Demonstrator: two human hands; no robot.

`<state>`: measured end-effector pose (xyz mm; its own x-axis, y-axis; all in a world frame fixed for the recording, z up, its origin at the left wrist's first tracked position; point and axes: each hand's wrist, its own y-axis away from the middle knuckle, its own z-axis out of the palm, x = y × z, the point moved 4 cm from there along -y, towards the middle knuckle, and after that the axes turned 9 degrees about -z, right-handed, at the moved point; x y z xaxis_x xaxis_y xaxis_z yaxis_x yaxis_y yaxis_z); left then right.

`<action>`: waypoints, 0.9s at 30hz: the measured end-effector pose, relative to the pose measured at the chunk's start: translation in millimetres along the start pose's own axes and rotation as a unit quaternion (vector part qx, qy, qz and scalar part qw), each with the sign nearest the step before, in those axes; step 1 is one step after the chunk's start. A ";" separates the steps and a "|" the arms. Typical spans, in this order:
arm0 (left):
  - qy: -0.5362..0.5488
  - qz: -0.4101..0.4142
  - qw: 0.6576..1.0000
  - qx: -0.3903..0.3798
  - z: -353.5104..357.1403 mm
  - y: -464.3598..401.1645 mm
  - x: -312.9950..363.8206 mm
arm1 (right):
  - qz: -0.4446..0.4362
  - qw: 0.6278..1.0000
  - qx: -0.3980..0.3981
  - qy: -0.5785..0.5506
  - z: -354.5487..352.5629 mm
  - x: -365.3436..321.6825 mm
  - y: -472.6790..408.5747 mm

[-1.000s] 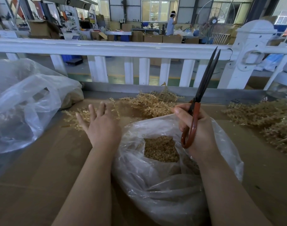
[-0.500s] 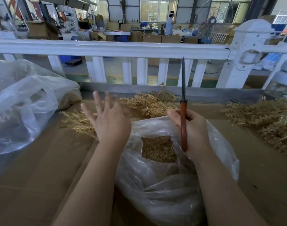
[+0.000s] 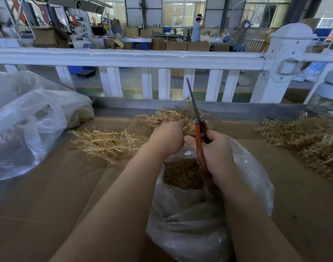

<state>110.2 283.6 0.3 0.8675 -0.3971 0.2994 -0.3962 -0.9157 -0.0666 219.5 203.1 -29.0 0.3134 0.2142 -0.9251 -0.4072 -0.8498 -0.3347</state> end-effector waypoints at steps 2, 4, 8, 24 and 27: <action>-0.025 -0.016 0.999 0.023 -0.5 -1.1 0.3 | 0.000 1.000 0.002 0.003 0.0 2.5 -0.8; -0.014 -0.045 0.998 0.045 -1.1 -0.6 -0.4 | -0.005 1.000 0.005 0.014 -0.7 3.6 -1.6; 0.033 -0.121 0.992 0.002 7.5 0.2 -3.0 | -0.023 0.999 -0.002 0.033 0.6 2.4 -1.8; 0.507 -0.199 0.834 0.088 -8.0 -2.4 -26.4 | -0.024 0.996 0.020 0.085 0.3 1.4 0.3; 0.484 -0.194 0.844 0.125 -13.4 -0.7 -32.9 | -0.048 0.990 0.017 0.133 2.6 -1.8 1.4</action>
<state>77.9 298.2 3.3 0.2180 0.0598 0.9741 0.0416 -0.9978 0.0519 216.2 202.7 -28.3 0.5647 0.1551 -0.8106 -0.3916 -0.8142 -0.4286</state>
